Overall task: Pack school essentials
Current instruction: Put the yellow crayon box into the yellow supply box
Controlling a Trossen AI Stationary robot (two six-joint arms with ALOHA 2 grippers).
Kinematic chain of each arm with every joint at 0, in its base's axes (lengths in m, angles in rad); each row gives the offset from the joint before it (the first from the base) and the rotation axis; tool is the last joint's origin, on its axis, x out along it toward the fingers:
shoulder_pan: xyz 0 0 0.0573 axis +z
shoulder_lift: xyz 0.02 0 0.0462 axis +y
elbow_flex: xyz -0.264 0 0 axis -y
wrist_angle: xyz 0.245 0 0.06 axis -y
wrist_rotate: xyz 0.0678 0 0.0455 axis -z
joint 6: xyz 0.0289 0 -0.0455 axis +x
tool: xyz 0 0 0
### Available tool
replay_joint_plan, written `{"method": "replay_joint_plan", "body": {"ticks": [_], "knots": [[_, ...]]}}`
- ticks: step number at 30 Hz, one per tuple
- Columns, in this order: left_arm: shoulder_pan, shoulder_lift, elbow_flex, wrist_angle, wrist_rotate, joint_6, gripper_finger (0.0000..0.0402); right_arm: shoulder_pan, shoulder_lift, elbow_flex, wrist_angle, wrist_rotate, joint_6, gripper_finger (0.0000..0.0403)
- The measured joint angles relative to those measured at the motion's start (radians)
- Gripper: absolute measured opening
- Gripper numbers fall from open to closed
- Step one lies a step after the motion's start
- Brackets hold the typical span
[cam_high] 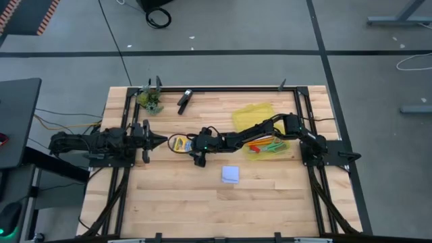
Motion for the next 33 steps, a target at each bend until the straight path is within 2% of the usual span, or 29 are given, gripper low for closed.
{"method": "replay_joint_plan", "body": {"ticks": [15, 25, 33], "knots": [[0.000, 0.000, 0.000, 0.000, 0.000, 0.000, 0.0029, -0.005, -0.045, -0.002, -0.024, 0.028, -0.062, 0.0360], [0.000, 0.000, 0.000, 0.000, 0.000, 0.000, 0.0033, -0.004, -0.134, -0.001, -0.118, 0.034, -0.080, 0.0360], [0.000, 0.000, 0.000, 0.000, 0.000, 0.000, 0.0032, -0.005, -0.136, -0.002, -0.171, 0.044, -0.064, 0.0360]]}}
